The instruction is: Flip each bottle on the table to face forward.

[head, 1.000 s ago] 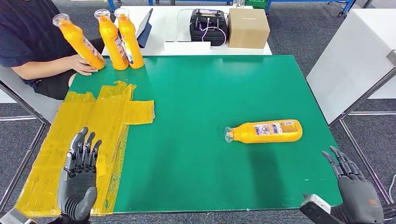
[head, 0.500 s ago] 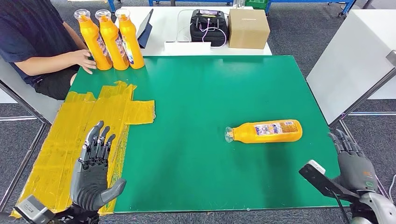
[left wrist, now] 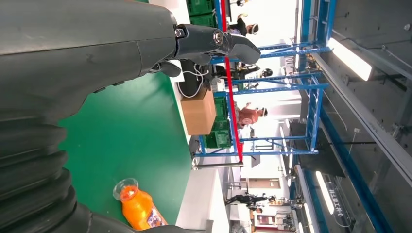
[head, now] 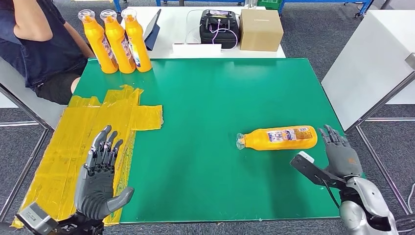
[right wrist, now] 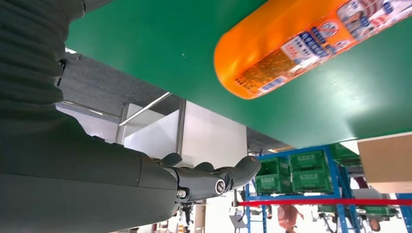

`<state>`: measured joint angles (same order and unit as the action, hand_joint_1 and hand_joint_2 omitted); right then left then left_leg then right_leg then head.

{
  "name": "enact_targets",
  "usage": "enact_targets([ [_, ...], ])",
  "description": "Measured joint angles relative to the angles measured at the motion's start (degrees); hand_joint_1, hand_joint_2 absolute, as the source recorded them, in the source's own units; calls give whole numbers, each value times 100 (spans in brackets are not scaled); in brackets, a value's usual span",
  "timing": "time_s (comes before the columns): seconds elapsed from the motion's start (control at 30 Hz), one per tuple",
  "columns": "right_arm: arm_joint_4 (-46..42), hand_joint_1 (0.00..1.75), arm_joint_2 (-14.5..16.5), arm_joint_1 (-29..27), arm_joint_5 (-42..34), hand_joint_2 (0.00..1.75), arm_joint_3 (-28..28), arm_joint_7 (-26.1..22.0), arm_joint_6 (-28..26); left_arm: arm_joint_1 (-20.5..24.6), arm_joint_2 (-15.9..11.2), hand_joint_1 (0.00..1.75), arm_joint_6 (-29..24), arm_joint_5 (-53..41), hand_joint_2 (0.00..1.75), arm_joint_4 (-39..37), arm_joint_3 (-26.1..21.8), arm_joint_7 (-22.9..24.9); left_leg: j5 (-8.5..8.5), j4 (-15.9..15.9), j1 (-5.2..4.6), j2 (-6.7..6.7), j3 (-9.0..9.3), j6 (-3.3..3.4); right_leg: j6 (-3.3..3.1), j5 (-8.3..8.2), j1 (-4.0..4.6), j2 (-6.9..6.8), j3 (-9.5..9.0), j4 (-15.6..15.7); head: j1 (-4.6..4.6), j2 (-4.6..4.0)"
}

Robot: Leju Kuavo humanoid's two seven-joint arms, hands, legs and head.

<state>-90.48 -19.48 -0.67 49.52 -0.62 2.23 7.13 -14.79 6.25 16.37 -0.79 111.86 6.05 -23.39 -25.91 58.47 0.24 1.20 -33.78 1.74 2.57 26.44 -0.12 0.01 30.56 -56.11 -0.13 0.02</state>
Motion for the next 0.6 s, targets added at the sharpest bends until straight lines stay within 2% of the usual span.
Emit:
enact_targets([
  [0.2,194,0,-36,184,2,175,214,46,43,10,-22,0,2,19,175,0,-2,-2,0,0,0,-2,-5,0,0,0,0,1,2,0,-2,0],
  [0.43,738,0,-118,792,63,175,687,183,164,51,-33,0,127,197,175,0,-76,-30,3,0,1,-1,-3,-1,0,-1,1,0,1,-1,-1,0],
  [0.6,836,0,-145,888,71,175,762,207,182,56,-33,0,154,231,175,0,-98,-39,3,0,0,0,-3,-2,0,-1,1,0,0,-2,0,0],
])
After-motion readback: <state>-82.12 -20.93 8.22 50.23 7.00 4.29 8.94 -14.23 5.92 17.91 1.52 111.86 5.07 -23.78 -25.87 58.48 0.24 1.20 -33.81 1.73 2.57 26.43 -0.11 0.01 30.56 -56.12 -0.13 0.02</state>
